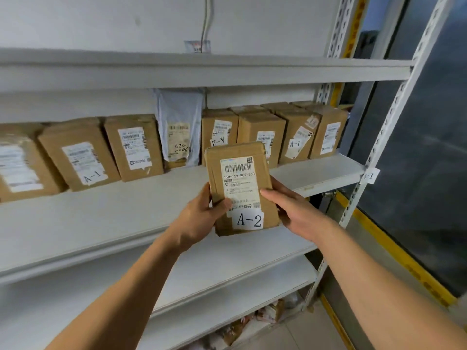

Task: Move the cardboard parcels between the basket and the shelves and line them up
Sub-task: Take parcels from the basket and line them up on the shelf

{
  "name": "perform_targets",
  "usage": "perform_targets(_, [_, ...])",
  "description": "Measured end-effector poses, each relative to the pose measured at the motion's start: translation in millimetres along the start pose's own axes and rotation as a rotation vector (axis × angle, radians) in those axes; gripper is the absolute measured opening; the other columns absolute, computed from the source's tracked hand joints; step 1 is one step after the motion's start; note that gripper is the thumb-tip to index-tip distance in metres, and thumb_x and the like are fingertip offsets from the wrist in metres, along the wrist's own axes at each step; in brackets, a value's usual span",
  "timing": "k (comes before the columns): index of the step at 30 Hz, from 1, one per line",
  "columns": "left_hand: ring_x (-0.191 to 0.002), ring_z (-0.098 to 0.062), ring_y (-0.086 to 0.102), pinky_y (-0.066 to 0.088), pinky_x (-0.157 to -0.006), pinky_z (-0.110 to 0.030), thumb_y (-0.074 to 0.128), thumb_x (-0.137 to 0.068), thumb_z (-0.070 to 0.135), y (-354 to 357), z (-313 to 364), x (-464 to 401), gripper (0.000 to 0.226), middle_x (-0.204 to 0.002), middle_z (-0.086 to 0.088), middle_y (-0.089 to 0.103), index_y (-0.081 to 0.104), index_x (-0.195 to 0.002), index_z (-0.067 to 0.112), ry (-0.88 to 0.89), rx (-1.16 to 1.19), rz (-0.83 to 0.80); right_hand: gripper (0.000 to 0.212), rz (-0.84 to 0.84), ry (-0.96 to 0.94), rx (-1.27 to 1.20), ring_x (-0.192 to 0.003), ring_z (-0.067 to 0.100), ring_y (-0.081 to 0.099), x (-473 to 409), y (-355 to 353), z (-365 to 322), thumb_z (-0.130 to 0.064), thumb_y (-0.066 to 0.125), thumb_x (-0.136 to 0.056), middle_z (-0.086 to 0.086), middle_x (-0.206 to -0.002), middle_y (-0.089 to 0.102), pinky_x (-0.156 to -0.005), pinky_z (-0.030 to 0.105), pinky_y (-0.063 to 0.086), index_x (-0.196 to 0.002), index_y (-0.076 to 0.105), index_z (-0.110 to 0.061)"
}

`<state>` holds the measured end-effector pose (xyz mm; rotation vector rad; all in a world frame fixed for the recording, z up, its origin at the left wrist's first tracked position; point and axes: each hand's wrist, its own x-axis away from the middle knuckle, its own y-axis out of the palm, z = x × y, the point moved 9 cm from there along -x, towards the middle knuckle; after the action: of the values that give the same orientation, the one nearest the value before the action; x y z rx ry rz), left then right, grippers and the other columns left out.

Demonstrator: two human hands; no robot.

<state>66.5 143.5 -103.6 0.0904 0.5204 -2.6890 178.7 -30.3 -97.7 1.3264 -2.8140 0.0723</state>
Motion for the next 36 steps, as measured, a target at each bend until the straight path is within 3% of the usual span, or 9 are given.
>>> perform_targets(3, [-0.132, -0.019, 0.059, 0.051, -0.111, -0.047, 0.059, -0.106, 0.028, -22.2, 3.7, -14.0, 0.052, -0.147, 0.011, 0.060, 0.039, -0.154, 0.037, 0.027, -0.126, 0.047, 0.048, -0.049, 0.002, 0.155, -0.120, -0.009, 0.063, -33.9, 5.3, -9.7, -0.030, 0.062, -0.106, -0.024, -0.137, 0.067, -0.099, 0.018, 0.046, -0.149, 0.049, -0.047])
perform_targets(7, [-0.133, -0.029, 0.059, 0.051, -0.107, -0.040, 0.057, -0.105, 0.021, -38.9, 4.2, -37.9, 0.063, -0.149, -0.001, 0.060, 0.029, -0.160, 0.033, 0.028, -0.306, 0.144, 0.044, -0.057, -0.067, 0.296, -0.135, 0.001, 0.055, -84.3, 5.2, -11.2, -0.029, 0.064, -0.105, -0.022, -0.141, 0.064, -0.116, 0.028, 0.038, -0.147, 0.053, -0.040])
perform_targets(10, [-0.126, -0.037, 0.063, 0.057, -0.101, -0.051, 0.060, -0.103, 0.021, -43.5, 0.9, -60.1, 0.077, -0.145, -0.011, 0.062, 0.013, -0.164, 0.033, 0.019, -0.419, 0.220, 0.046, 0.019, -0.126, 0.411, -0.137, 0.008, 0.055, -122.9, -5.5, -5.6, -0.031, 0.066, -0.104, -0.017, -0.145, 0.063, -0.119, 0.033, 0.040, -0.149, 0.055, -0.033])
perform_targets(16, [-0.116, -0.039, 0.068, 0.060, -0.092, -0.056, 0.067, -0.096, 0.016, -39.9, -17.6, -100.9, 0.075, -0.134, -0.011, 0.069, 0.026, -0.156, 0.034, -0.019, -0.424, 0.356, 0.045, 0.111, -0.183, 0.408, -0.127, 0.010, 0.063, -183.6, -26.6, 15.1, -0.034, 0.074, -0.096, -0.016, -0.134, 0.070, -0.115, 0.043, 0.048, -0.139, 0.061, -0.038])
perform_targets(19, [-0.119, -0.038, 0.068, 0.061, -0.091, -0.056, 0.068, -0.094, 0.016, -37.4, -25.0, -116.5, 0.082, -0.134, -0.007, 0.070, 0.024, -0.157, 0.042, -0.020, -0.397, 0.423, 0.070, 0.152, -0.211, 0.330, -0.127, 0.011, 0.064, -224.5, -45.1, 43.3, -0.061, 0.073, -0.078, -0.013, -0.134, 0.071, -0.113, 0.045, 0.050, -0.140, 0.060, -0.034])
perform_targets(21, [-0.121, -0.034, 0.068, 0.061, -0.091, -0.055, 0.071, -0.090, 0.017, -36.6, -28.3, -125.2, 0.088, -0.135, -0.002, 0.070, 0.024, -0.157, 0.050, -0.020, -0.365, 0.456, 0.081, 0.177, -0.230, 0.325, -0.127, 0.010, 0.064, -241.1, -52.5, 50.3, -0.066, 0.071, -0.074, -0.011, -0.136, 0.070, -0.113, 0.044, 0.051, -0.146, 0.056, -0.031])
perform_targets(26, [-0.123, -0.025, 0.068, 0.059, -0.099, -0.055, 0.072, -0.084, 0.023, -39.6, -42.2, -147.3, 0.089, -0.140, 0.008, 0.066, 0.032, -0.150, 0.066, 0.005, -0.198, 0.455, 0.053, 0.223, -0.263, 0.406, -0.125, 0.009, 0.060, -228.4, -46.0, 15.9, -0.024, 0.067, -0.102, -0.009, -0.138, 0.067, -0.108, 0.029, 0.047, -0.153, 0.052, -0.028])
perform_targets(31, [-0.122, -0.011, 0.062, 0.058, -0.101, -0.041, 0.071, -0.094, 0.004, -38.5, -38.5, -160.1, 0.092, -0.139, 0.019, 0.059, 0.030, -0.140, 0.074, 0.006, -0.161, 0.453, 0.049, 0.229, -0.236, 0.468, -0.131, 0.022, 0.059, -244.6, -48.3, 20.7, -0.024, 0.055, -0.108, -0.001, -0.143, 0.065, -0.109, 0.036, 0.047, -0.156, 0.045, -0.029])
perform_targets(36, [-0.128, -0.021, 0.065, 0.057, -0.102, -0.055, 0.073, -0.092, 0.006, -42.7, -52.8, -177.7, 0.089, -0.143, 0.014, 0.064, 0.037, -0.148, 0.065, -0.003, -0.068, 0.418, 0.046, 0.282, -0.215, 0.453, -0.130, 0.023, 0.060, -251.1, -51.0, 26.4, -0.023, 0.052, -0.110, 0.000, -0.142, 0.066, -0.106, 0.034, 0.048, -0.156, 0.046, -0.027])
